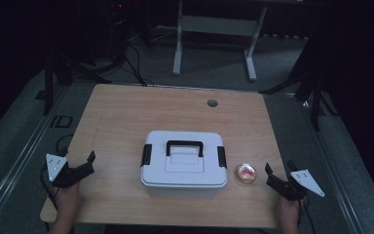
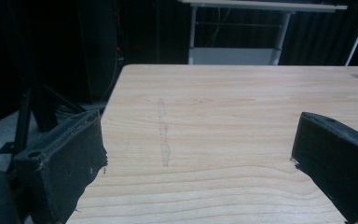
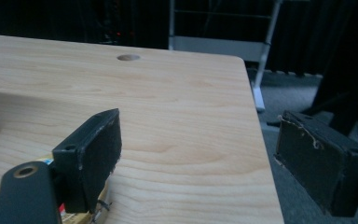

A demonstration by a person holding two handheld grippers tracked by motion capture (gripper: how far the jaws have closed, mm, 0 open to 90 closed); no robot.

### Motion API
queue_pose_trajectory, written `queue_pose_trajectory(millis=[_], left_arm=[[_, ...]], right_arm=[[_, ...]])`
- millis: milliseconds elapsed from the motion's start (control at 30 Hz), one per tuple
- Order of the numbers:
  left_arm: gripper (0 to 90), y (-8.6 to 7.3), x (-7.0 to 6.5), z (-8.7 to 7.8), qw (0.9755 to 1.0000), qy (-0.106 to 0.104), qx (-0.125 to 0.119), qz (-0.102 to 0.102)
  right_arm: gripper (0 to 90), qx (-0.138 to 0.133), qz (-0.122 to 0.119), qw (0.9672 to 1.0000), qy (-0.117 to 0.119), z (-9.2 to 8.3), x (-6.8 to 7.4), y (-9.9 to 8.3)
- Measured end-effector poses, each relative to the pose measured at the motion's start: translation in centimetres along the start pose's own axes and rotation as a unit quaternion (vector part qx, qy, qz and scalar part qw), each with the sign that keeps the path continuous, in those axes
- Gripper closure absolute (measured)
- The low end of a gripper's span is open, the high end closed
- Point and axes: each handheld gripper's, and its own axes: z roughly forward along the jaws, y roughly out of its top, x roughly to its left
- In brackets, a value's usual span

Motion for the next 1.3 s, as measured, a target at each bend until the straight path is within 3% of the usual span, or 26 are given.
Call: queue_pose_trajectory(millis=[200, 367, 533, 633, 667, 733, 767, 867, 900, 933, 967, 1033, 1100, 1133, 1167, 1200, 1233, 1267, 1300], left_arm=[[2.1, -0.1, 0.0, 0.5, 0.9997, -0.002, 0.025, -0.004], [2.1, 0.3, -0.6, 0.8, 0.998, -0.018, 0.06, 0.006], [2.1, 0.8, -0.9, 1.0, 0.9964, -0.034, 0.077, 0.009], [2.1, 1.3, -1.0, 1.3, 0.9933, -0.045, 0.106, 0.007], [2.1, 1.4, -1.0, 1.4, 0.9912, -0.046, 0.124, 0.008], [2.1, 1.4, -1.0, 1.5, 0.9903, -0.048, 0.13, 0.007], [2.1, 1.6, -0.9, 1.7, 0.9862, -0.055, 0.156, -0.002], [2.1, 1.7, -0.9, 1.7, 0.9846, -0.059, 0.165, -0.003], [2.1, 1.9, -0.9, 1.9, 0.9814, -0.069, 0.18, -0.002], [2.2, 1.9, -0.9, 1.9, 0.9814, -0.069, 0.18, -0.002], [3.3, 2.1, -1.1, 1.9, 0.9783, -0.076, 0.193, 0.01], [3.4, 2.4, -1.3, 2.0, 0.971, -0.108, 0.213, 0.007], [3.3, 2.6, -1.5, 2.2, 0.9646, -0.121, 0.234, 0.012], [3.0, 2.6, -1.5, 2.2, 0.9646, -0.121, 0.234, 0.012], [2.3, 2.6, -1.7, 2.5, 0.9564, -0.131, 0.26, 0.022], [2.3, 2.7, -1.8, 2.6, 0.9504, -0.138, 0.277, 0.032], [2.3, 2.7, -1.8, 2.7, 0.9461, -0.147, 0.286, 0.033], [2.3, 2.7, -1.9, 2.9, 0.938, -0.159, 0.305, 0.04], [2.3, 2.7, -1.9, 3.0, 0.9348, -0.162, 0.313, 0.046]], right_arm=[[13.4, 0.004, -0.003, 0.9999, -0.01, 0.0, 0.1, 0.0], [13.4, 0.012, -0.007, 0.9999, -0.006, 0.2, 0.3, 0.0], [13.4, 0.014, -0.011, 0.9998, -0.004, 0.3, 0.4, 0.0], [13.4, 0.02, -0.015, 0.9997, -0.003, 0.4, 0.5, -0.1], [13.4, 0.021, -0.014, 0.9997, -0.002, 0.4, 0.5, -0.1], [13.4, 0.021, -0.014, 0.9997, -0.002, 0.4, 0.5, -0.1], [13.4, 0.022, -0.014, 0.9997, -0.001, 0.4, 0.5, -0.1], [13.4, 0.022, -0.012, 0.9997, 0.001, 0.4, 0.4, -0.1], [13.4, 0.024, -0.012, 0.9997, 0.001, 0.4, 0.5, -0.1], [13.4, 0.024, -0.012, 0.9997, 0.001, 0.4, 0.5, -0.1], [13.4, 0.023, -0.012, 0.9997, 0.003, 0.4, 0.5, -0.1], [13.4, 0.024, -0.013, 0.9996, 0.003, 0.4, 0.5, -0.1], [13.4, 0.025, -0.012, 0.9996, 0.004, 0.4, 0.4, -0.1], [13.4, 0.025, -0.012, 0.9996, 0.005, 0.4, 0.4, -0.1], [13.4, 0.026, -0.012, 0.9996, 0.006, 0.5, 0.4, -0.1], [13.4, 0.026, -0.012, 0.9996, 0.006, 0.5, 0.4, -0.1], [13.4, 0.027, -0.013, 0.9995, 0.006, 0.5, 0.4, -0.1], [13.4, 0.027, -0.013, 0.9995, 0.005, 0.5, 0.5, -0.1], [13.4, 0.027, -0.013, 0.9995, 0.006, 0.5, 0.5, -0.1]])
